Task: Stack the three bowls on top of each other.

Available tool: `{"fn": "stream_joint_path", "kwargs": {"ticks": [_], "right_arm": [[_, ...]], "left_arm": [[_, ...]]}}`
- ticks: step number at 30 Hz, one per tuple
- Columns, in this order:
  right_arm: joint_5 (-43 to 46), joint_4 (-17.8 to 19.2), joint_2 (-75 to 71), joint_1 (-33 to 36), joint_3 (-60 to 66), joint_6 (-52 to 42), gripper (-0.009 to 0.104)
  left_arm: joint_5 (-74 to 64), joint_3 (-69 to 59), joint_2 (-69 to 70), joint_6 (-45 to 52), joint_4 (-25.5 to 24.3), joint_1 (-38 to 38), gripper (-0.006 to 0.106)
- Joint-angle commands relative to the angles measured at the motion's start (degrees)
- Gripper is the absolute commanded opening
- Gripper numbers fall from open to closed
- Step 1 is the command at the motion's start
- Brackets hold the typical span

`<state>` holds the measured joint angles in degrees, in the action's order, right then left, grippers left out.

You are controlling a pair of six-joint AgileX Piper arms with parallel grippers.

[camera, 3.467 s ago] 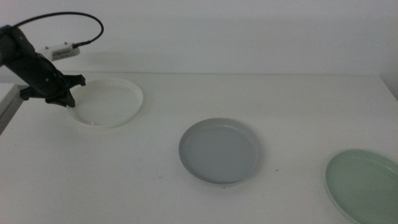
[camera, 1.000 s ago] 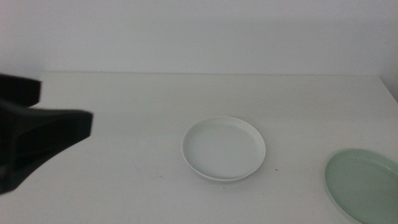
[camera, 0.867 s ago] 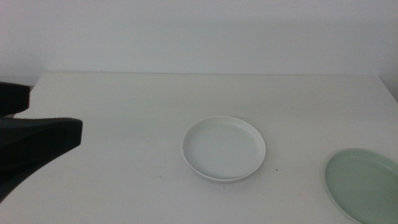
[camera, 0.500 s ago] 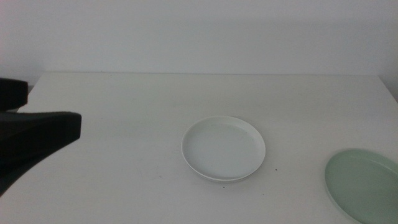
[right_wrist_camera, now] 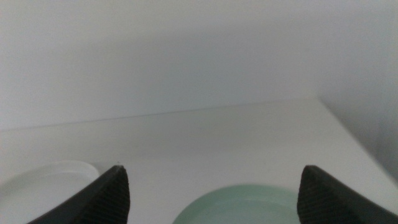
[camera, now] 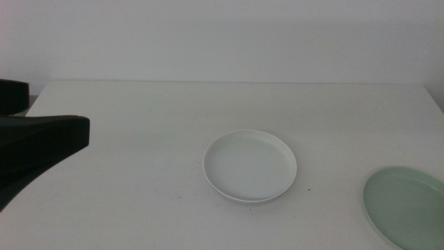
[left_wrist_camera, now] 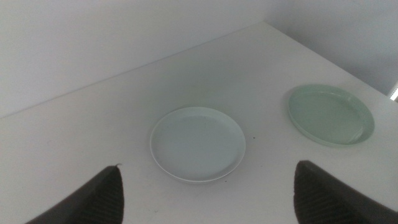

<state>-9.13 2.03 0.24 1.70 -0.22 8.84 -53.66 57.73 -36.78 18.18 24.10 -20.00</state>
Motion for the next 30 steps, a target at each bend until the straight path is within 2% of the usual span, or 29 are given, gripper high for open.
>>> {"fn": "stream_joint_path", "kwargs": {"ticks": [1, 4, 6, 8, 10, 14, 18, 27, 30], "right_arm": [[-1.4, 0.4, -0.2, -0.3, 0.0, 5.1, 0.092], [-3.7, 2.6, 6.2, -0.3, -5.5, 9.7, 0.092], [-8.9, 2.6, 12.7, -0.3, -11.9, 9.7, 0.092], [-19.4, 0.3, 20.2, -0.3, -21.5, 9.7, 0.092], [-34.0, -1.4, 28.6, -0.3, -31.2, 8.6, 0.092], [-53.8, -0.2, 40.6, -0.3, -44.2, 5.7, 0.092], [-57.4, 0.7, 48.1, -0.3, -49.8, 6.1, 0.092], [-57.2, 0.8, 57.7, -0.3, -50.0, 4.6, 0.092], [-58.5, 3.6, 61.1, -0.4, -50.5, 4.4, 0.092]], "left_arm": [[0.8, -0.1, 0.3, -0.4, 0.0, 0.1, 0.094], [0.8, -0.1, 0.3, -0.4, 0.0, 0.1, 0.094], [0.8, -0.1, 0.3, -0.4, 0.0, 0.1, 0.094], [0.8, -0.1, 0.3, -0.4, 0.0, 0.1, 0.094], [0.8, -0.1, 0.3, -0.4, 0.0, 0.1, 0.094], [0.8, -0.1, 0.3, -0.4, -0.1, 0.1, 0.094], [0.8, -0.1, 0.3, -0.4, -0.1, 0.1, 0.094], [0.8, -0.1, 0.3, -0.4, -0.1, 0.1, 0.094], [0.8, -0.1, 0.3, -0.4, -0.1, 0.1, 0.094]]}}
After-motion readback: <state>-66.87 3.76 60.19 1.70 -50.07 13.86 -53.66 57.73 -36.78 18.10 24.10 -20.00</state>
